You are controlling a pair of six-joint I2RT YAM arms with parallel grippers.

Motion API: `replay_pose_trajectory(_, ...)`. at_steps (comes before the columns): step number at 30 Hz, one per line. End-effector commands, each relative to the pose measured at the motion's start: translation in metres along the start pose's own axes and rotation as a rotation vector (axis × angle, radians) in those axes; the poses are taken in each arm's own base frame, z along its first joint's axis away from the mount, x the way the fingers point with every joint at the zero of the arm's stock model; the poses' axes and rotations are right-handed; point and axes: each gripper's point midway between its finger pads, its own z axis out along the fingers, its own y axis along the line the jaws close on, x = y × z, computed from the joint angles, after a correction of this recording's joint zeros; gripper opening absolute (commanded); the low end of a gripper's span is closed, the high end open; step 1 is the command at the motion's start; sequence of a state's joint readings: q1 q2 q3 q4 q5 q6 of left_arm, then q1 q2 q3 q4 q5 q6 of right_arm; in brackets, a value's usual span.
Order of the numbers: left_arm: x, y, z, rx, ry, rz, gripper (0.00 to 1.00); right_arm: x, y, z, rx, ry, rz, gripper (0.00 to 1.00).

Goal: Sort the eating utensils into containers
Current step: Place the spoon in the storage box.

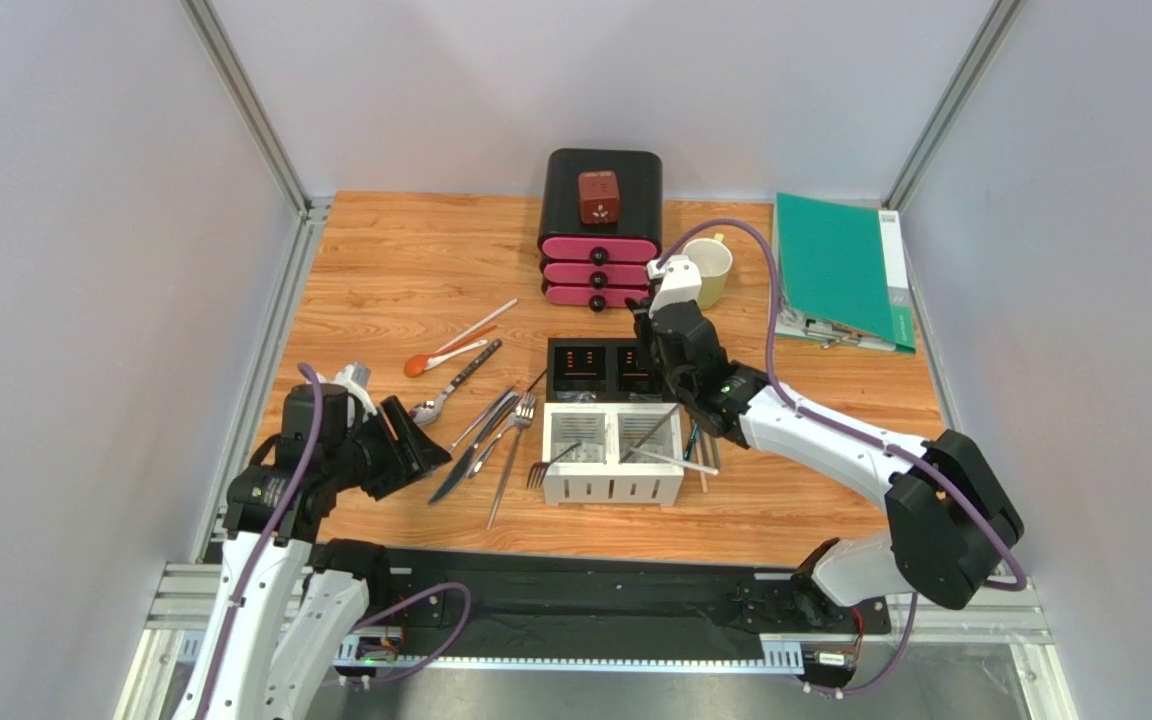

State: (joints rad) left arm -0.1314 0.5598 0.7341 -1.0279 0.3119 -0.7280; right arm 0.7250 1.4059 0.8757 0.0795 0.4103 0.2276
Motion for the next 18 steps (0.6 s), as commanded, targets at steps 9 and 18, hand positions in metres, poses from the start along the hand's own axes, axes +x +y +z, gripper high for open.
replay_pose_trajectory(9, -0.008, -0.007, -0.012, 0.003, -0.015, 0.089, 0.6, 0.026, -0.007, 0.003, 0.032, 0.003, 0.041, 0.0)
replay_pose_trajectory(18, -0.007, -0.005, -0.016, -0.003, -0.025, 0.09, 0.6, 0.029, -0.007, -0.003, 0.024, 0.016, 0.064, 0.51)
